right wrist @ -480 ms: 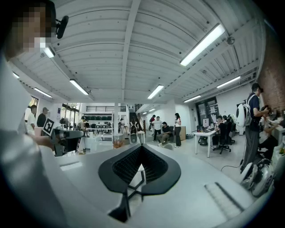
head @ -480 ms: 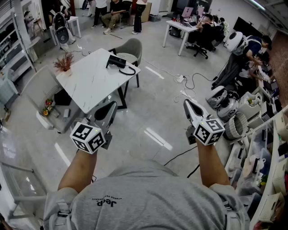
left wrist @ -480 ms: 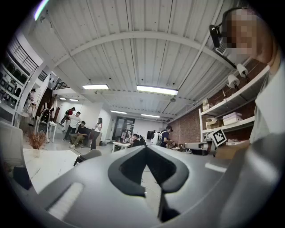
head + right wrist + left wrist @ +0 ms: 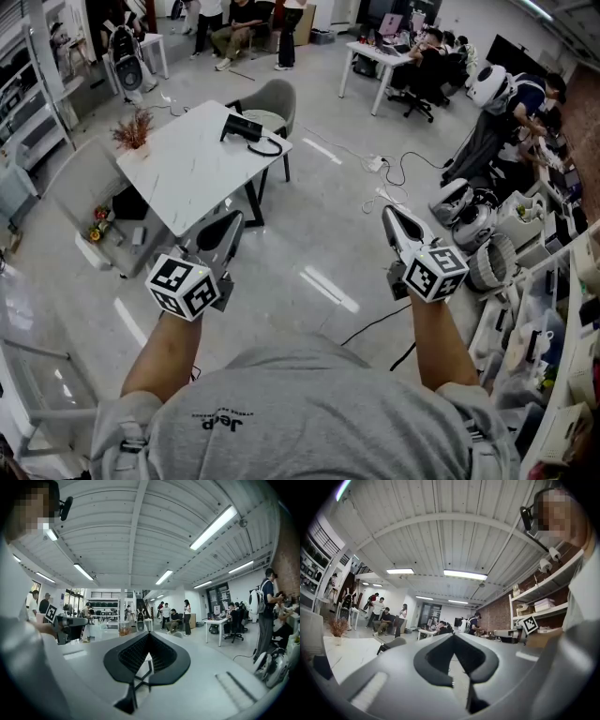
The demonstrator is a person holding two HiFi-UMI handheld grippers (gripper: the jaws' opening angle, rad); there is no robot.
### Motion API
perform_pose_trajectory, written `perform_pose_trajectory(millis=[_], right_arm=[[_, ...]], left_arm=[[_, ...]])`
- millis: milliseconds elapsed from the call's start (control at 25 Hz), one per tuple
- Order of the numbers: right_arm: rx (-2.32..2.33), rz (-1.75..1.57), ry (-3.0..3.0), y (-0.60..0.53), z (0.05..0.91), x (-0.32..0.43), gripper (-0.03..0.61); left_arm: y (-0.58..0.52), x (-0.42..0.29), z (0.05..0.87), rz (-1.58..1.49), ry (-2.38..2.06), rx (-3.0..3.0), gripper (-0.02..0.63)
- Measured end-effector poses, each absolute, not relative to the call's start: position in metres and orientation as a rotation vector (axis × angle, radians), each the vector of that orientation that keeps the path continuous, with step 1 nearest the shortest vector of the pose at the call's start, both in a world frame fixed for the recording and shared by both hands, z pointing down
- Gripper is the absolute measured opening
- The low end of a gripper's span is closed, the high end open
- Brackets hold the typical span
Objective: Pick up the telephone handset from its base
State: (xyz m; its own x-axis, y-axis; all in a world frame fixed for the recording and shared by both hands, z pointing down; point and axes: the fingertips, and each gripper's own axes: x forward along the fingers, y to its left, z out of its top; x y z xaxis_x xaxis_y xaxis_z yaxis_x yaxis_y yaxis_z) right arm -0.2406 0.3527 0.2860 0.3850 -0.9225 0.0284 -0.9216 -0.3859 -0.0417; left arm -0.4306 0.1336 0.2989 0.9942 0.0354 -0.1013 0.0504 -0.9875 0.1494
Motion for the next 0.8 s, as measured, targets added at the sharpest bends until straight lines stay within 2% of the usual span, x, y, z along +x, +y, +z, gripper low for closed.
perform_pose_trajectory(millis=[360, 400, 440, 480, 520, 600, 800], right_arm=[[-2.551, -0.012, 1.764, 0.347, 0.282, -0.234, 0.005], [-2.534, -0.015, 1.774, 0.347, 0.282, -0.233, 0.035], [-2.519, -0.031, 1.788, 0.346, 0.283, -0.231, 0.195], [-2.508, -0.047, 1.801, 0.345, 0.285, -0.229, 0.287], [-2.501, -0.057, 1.812, 0.344, 0.286, -0.225, 0.336], [-2.495, -0.064, 1.819, 0.346, 0.288, -0.216, 0.393], [-2.479, -0.046, 1.845, 0.359, 0.281, -0.193, 0.402]], left_arm=[[0.131, -0.419, 0.302, -0.135, 0.058, 2.988, 0.054], [0.132, -0.417, 0.302, -0.132, 0.056, 2.988, 0.054], [0.133, -0.415, 0.302, -0.13, 0.055, 2.989, 0.054], [0.134, -0.412, 0.302, -0.129, 0.053, 2.99, 0.054], [0.136, -0.409, 0.302, -0.129, 0.051, 2.991, 0.054], [0.14, -0.4, 0.301, -0.129, 0.045, 2.993, 0.054], [0.155, -0.38, 0.295, -0.132, 0.002, 3.004, 0.054]])
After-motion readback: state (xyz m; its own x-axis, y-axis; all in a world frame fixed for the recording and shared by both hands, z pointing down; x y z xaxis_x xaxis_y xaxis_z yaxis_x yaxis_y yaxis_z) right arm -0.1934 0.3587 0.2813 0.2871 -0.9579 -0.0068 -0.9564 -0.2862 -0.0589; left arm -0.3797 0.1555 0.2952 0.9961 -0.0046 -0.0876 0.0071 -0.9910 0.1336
